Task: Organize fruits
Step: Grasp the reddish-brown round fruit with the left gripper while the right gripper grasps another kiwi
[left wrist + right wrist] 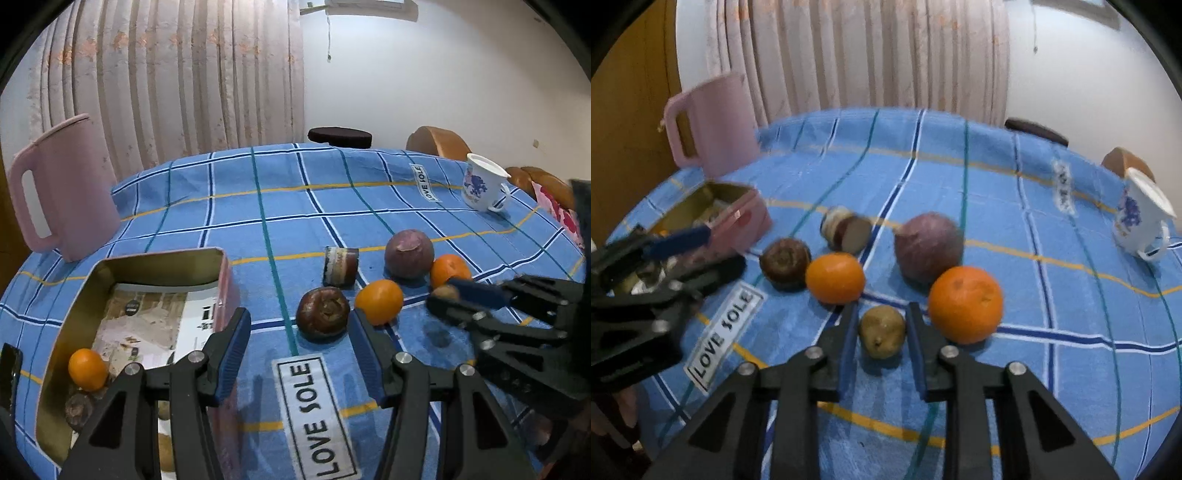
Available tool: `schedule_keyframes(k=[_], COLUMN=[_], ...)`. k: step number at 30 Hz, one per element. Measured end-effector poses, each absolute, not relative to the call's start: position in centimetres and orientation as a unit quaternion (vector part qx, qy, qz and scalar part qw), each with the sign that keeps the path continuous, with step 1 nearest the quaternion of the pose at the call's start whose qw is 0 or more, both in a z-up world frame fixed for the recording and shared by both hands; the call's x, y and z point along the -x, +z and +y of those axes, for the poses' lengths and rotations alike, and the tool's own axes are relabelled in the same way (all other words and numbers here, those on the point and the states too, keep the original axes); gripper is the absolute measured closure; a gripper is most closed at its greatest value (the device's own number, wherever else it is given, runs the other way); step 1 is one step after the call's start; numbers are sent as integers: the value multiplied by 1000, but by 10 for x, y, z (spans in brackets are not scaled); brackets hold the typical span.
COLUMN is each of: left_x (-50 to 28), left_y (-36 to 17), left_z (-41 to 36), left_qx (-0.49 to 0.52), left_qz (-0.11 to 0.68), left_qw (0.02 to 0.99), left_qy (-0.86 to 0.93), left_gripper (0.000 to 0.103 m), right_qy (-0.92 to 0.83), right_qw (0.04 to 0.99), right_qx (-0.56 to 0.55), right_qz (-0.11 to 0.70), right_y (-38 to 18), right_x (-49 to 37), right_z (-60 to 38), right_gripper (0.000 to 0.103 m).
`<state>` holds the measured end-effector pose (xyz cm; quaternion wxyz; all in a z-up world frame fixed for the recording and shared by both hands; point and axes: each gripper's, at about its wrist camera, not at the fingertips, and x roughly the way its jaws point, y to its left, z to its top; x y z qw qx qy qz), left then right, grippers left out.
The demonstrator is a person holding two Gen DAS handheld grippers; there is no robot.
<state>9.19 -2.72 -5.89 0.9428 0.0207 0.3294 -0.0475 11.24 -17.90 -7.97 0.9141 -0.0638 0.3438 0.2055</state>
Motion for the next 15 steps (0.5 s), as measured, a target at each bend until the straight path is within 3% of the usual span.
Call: schedule_keyframes(k=[5, 15], left_x=[-106, -128], left_y=[-68, -75], left_z=[-39, -52], left_qx=[-37, -59], left_qz=[346, 368], left_qw=[935, 927], left_qy=[-61, -48], left_gripper=[46, 47], right_qy=[167, 148], right_qw=[941, 943], right_qx=[3, -14], right_qz=[294, 299], right_y=[-66, -63], right_x=[-99, -104], right_z=[-210, -217], right_gripper=[74, 74])
